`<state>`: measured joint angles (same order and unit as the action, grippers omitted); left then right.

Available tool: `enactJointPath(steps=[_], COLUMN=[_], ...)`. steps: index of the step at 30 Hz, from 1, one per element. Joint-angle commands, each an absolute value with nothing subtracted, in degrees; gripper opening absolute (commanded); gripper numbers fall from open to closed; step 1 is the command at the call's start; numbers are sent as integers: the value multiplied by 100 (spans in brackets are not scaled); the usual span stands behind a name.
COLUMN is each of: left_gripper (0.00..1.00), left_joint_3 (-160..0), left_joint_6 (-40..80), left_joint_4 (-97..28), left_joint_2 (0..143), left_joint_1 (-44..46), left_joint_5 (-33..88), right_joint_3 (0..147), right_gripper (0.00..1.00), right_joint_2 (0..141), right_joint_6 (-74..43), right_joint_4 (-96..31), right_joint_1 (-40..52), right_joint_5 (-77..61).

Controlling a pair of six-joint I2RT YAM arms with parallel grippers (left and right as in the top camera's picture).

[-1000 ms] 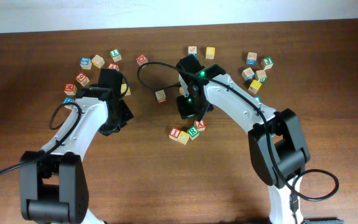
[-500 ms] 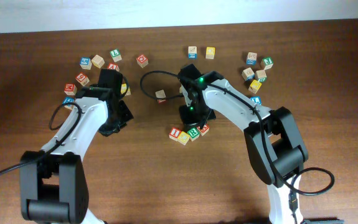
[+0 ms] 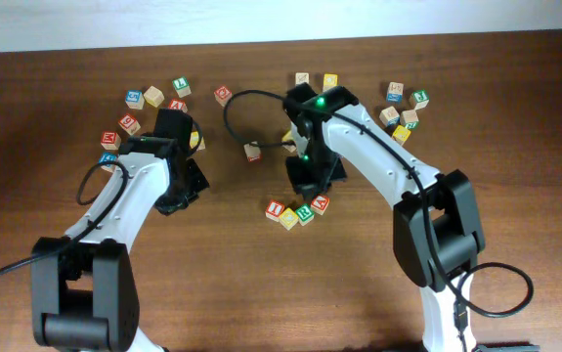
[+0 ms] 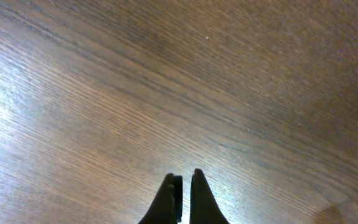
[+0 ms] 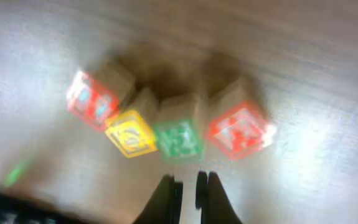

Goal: Spell out ICRA

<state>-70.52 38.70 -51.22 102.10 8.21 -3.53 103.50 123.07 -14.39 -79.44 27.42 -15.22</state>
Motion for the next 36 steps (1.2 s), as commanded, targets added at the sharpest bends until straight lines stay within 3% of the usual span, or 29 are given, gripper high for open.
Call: enactJointPath(steps=[1,6,11,17,21,36], left_gripper=[0,0,0,0,0,0], left_joint_3=[-7118,-7118,-7118,-7118,-7118,-7118], left_joint_6=[3942,3946,3944,3944,3942,3942], left_joint_4=[-5113,-5127,-5502,-5647,-5647,-5645], left_joint_2=[10125,10125,10125,10125,10125,10125], left_joint_1=[808,593,-698,-1785,-1828,-1828], left_joint_5=[-458,-526,-543,-519,-521,-521], right_joint_3=[10427,10221,9839,9358,8927,8932], right_gripper=[4,4,4,4,4,4], right_joint_2=[12322,12322,12322,12322,12322,12322], right_joint_6=[-1203,-1638,-3389,-3850,-3990,-3553], right_joint_4=[-8637,-8390,-7651,-7083,-6460,-6093], right_joint_1=[2895,3660,4012,4016,4016,3892], right_joint_5=[-2056,-2023,-1605,-1262,-1288,-526])
